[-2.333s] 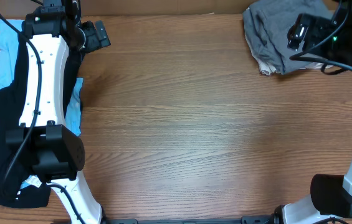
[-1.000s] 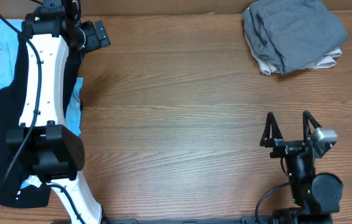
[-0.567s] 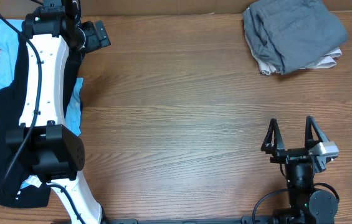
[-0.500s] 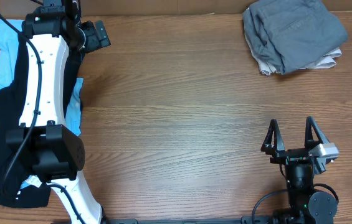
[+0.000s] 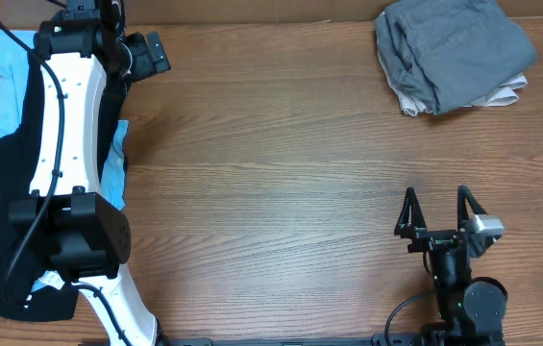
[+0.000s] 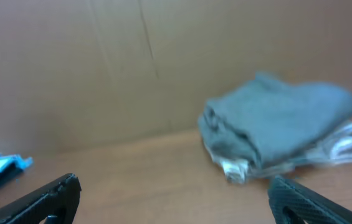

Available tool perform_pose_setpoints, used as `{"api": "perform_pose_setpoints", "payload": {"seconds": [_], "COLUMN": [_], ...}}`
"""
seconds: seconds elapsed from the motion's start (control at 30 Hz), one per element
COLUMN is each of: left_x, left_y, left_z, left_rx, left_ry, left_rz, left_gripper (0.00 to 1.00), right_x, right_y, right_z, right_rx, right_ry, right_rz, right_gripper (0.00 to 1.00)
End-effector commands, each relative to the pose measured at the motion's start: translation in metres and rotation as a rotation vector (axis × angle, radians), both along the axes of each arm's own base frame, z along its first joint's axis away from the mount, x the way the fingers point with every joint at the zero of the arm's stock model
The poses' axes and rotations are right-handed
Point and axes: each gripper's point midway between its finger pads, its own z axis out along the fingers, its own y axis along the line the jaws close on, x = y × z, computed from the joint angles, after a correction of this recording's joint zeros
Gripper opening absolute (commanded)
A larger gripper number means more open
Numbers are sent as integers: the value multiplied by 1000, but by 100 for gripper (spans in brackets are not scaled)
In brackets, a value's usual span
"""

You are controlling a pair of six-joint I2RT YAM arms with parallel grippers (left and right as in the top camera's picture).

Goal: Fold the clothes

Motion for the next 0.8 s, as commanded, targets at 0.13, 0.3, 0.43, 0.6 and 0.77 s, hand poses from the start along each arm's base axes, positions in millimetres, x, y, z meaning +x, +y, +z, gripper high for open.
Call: {"api": "perform_pose_setpoints", "payload": {"seconds": [0.13, 0.3, 0.43, 0.6, 0.77], "left_x": [1, 1, 1, 1, 1], "left_y": [-1, -1, -1, -1, -1], "left_z": [14, 14, 14, 14, 14], "left_rx": [1, 1, 1, 1, 1], "left_ry": [-33, -33, -33, -33, -32], "left_rz": [6, 6, 6, 6, 6], "left_gripper": [100, 100, 100, 100, 100], "right_x": [0, 0, 0, 0, 0], "right_y": [6, 6, 6, 6, 6], "right_z": [-28, -28, -28, -28, -28], "right_rx": [-9, -10, -10, -10, -10], "right_ry": [100, 101, 101, 101, 101], "right_rz": [34, 33, 33, 33, 33], "right_gripper": [100, 100, 100, 100, 100]}}
